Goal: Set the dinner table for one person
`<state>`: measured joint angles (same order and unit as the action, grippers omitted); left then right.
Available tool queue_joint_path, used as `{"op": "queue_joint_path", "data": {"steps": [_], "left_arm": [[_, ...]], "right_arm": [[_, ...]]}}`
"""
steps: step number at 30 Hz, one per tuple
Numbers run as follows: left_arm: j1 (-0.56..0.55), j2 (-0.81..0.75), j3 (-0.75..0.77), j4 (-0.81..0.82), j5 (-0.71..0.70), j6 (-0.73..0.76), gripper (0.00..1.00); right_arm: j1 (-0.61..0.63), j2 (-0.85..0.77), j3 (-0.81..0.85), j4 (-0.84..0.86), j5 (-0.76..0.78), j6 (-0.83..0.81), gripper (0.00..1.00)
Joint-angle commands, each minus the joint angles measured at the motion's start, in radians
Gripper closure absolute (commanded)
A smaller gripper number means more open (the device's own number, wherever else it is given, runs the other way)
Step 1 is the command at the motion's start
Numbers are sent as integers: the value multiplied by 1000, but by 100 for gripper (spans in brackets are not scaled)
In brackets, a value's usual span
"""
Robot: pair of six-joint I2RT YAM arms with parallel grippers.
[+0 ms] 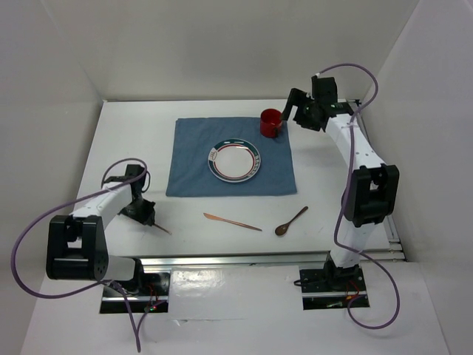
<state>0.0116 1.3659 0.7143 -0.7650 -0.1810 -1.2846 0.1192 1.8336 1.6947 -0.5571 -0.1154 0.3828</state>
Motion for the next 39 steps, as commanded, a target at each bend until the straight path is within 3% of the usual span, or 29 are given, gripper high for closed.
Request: {"op": "queue_joint_path", "data": {"steps": [1,6,13,23,27,36,39], "left_arm": [[-5,-31,100,-14,-55,115,100],[-74,5,313,-31,-52,412,100],[-231,215,577,-77,-89,606,100],[-317,648,1037,-163,-98,732,100],[-317,809,1233,-215,-98,757,100],[-326,969,1343,-209,-87,811,100],[-326,1022,1412,-241,-87,811,81]], "right_arm": [[-10,-71,-9,17,10,-7,4],[-20,-96,-30,8,0,-7,4],[-29,-146,-61,-13,-10,-7,4],[-38,-296,-246,-61,-35,-64,5],[19,-372,-390,-61,-85,-94,5],[157,-478,-552,-70,-63,-85,2],[218,-497,-563,-83,-52,-108,2]]}}
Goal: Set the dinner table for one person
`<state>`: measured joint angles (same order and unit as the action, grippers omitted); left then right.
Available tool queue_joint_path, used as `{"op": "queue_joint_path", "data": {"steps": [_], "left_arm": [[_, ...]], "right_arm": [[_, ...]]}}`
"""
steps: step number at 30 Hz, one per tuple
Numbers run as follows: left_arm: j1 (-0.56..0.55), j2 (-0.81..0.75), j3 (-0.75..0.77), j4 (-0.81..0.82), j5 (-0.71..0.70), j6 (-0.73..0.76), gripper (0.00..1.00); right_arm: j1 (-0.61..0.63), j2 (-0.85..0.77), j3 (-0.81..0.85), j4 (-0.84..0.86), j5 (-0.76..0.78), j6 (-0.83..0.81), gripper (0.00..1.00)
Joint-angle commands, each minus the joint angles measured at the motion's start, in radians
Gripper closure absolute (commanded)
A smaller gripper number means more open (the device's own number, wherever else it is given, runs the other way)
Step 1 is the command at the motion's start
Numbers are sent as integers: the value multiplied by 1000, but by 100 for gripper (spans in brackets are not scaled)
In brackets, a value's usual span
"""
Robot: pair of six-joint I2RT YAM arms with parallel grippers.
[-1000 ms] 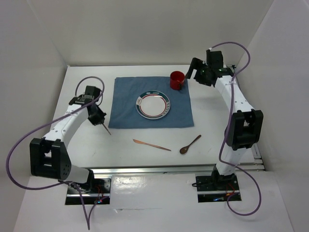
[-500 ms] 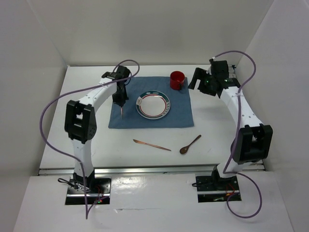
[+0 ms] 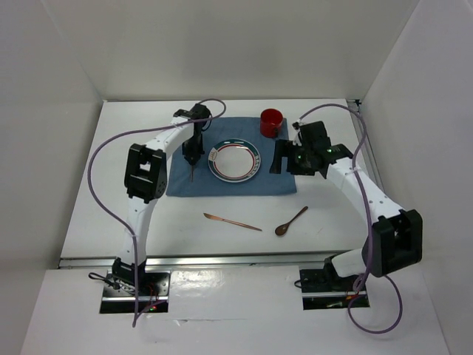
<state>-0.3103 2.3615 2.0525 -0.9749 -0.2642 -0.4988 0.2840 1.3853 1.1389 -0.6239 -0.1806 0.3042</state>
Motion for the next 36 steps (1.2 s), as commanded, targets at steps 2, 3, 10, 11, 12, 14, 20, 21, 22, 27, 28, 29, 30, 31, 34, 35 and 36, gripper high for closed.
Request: {"op": "queue_joint_path", "data": {"steps": [2,3,10,11,12,14,20,21,22,27,28,29,30,31,34,35,36], "left_arm": [[-4,27,84,-41,-4,34,67],[-4,7,84,-41,-4,34,57],[-13,-166,23,-39,-4,45,30],[-13,-189,12,-54,-4,45,30],[-13,-215,12,-64,-4,45,30],[-13,-301,-27,-84,-16,45,30],[-13,-499,-149,-107,-56,-30,30],[-13,-524,-188,-107,-66,-52,30],[-13,-574,-208,-107,-66,-104,30],[-13,-714,-376,-10,-35,-152,30],[-13,-725,-385,-10,-35,-152,29],[-13,-725,-385,-10,-35,-152,29],[-13,-725,-385,-10,-35,-152,29],[-13,-725,-385,-19,-35,-152,29],[-13,-725,-385,-28,-35,-152,29],[-13,-725,-385,-28,-44,-152,29],[-13,-725,-385,-28,-44,-152,29]], "right_arm": [[107,-49,-19,-16,24,-43,4],[134,-58,-31,-16,24,-60,4],[400,-16,-93,127,32,-187,12],[423,3,-93,127,55,-200,15],[447,21,-93,138,70,-221,19],[513,76,-93,147,120,-237,29],[622,194,-106,214,179,-284,32],[635,207,-119,214,188,-293,32],[635,219,-119,230,188,-293,32],[665,291,-128,277,188,-303,32],[666,300,-137,277,188,-303,34],[675,310,-137,288,188,-303,36],[675,325,-146,297,188,-303,38],[675,325,-146,297,188,-294,39],[684,348,-168,320,188,-293,42],[684,357,-168,320,188,-293,45],[684,357,-168,320,188,-293,50]]}}
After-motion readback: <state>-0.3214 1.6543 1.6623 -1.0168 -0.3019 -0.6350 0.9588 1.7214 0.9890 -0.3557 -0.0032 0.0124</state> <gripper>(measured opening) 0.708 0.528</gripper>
